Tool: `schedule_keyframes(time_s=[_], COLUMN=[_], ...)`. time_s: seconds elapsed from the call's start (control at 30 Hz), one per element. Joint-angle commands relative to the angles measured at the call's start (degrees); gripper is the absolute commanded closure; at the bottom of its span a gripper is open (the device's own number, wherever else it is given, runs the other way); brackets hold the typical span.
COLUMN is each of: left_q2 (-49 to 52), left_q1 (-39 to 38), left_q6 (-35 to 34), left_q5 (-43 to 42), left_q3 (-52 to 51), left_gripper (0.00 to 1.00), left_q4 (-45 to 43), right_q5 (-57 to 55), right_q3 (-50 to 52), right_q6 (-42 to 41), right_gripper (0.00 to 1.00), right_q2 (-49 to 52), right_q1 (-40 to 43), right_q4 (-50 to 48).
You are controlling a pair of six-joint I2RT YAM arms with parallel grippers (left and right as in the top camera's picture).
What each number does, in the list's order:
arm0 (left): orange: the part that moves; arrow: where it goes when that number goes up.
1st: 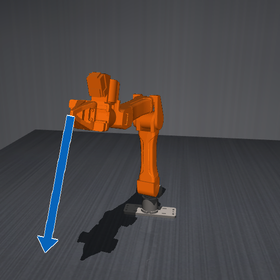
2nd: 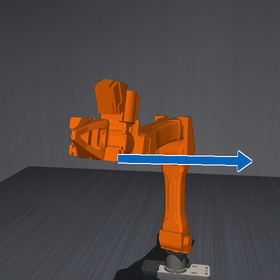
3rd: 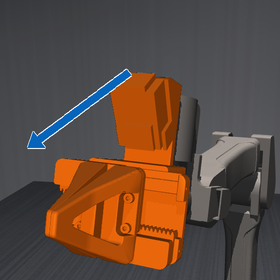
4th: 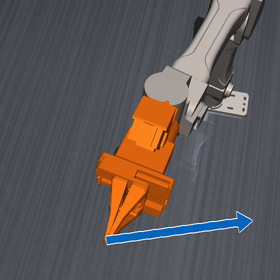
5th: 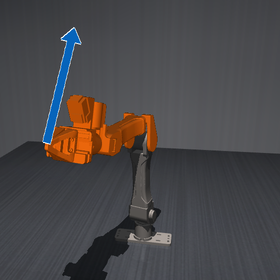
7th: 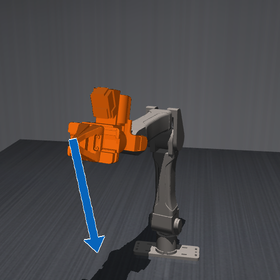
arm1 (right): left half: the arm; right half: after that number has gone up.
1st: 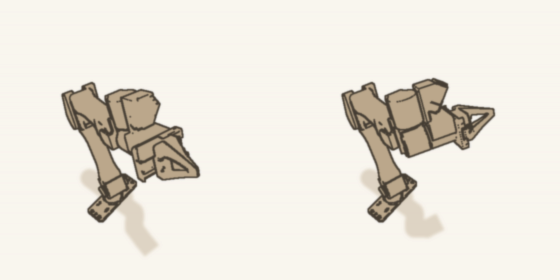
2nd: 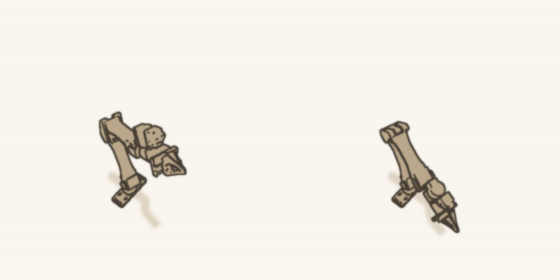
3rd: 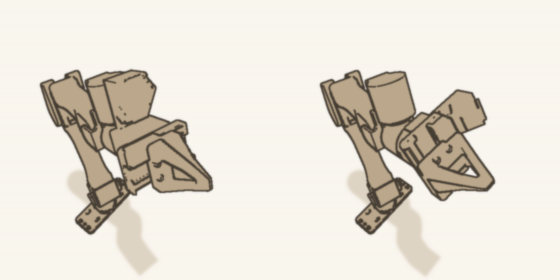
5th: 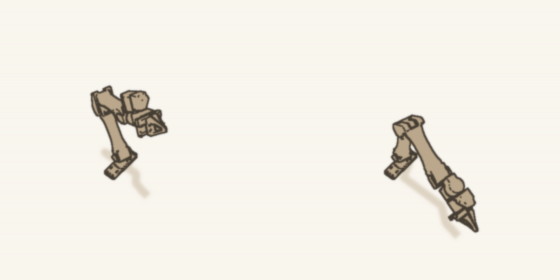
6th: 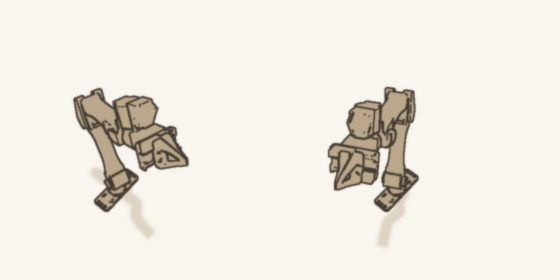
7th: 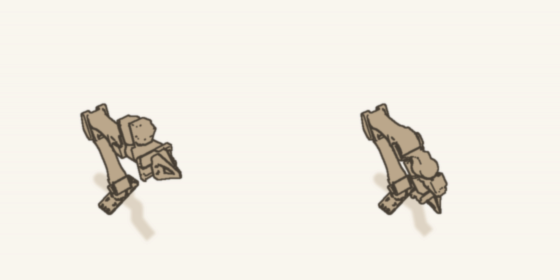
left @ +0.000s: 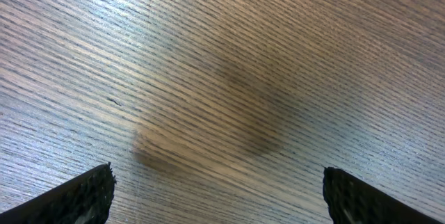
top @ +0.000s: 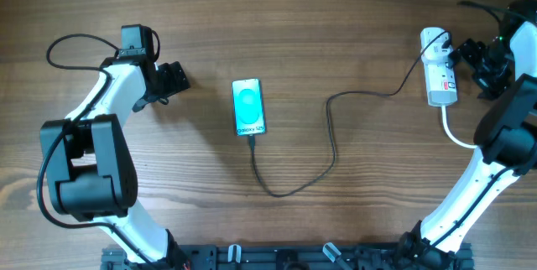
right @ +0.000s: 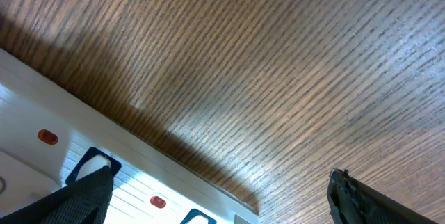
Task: Plug charger to phone and switch on socket
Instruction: 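Press down the socket switch beside the charger with the right gripper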
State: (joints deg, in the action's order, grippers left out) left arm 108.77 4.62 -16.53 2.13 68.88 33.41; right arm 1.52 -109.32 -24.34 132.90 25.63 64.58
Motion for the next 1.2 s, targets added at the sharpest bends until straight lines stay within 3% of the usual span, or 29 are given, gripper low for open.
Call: schedule_keyframes(time_s=[0.0,0.33,1.17], left_q2=[-0.1,-0.1,-0.1], left_q1=[0.3,0.3,0.3], left_q6=[1.1,1.1,1.1], left_q5=[0.7,0.8,0.8], left_q3=[0.8,0.8,0.8], left_gripper=[0.00,0.00,0.00], left_q4=[0.0,0.0,0.0], right_q5=[4.1,0.7,1.4], right_q3=[1.1,1.1,3.7], right_q6=[2.3,-0.3,2.3], right_gripper=[0.00,0.00,0.00], right_q2=[1.4,1.4,1.7], right_q1=[-1.4,-1.4,-1.4], right_q4=[0.1,-2.3,-2.5])
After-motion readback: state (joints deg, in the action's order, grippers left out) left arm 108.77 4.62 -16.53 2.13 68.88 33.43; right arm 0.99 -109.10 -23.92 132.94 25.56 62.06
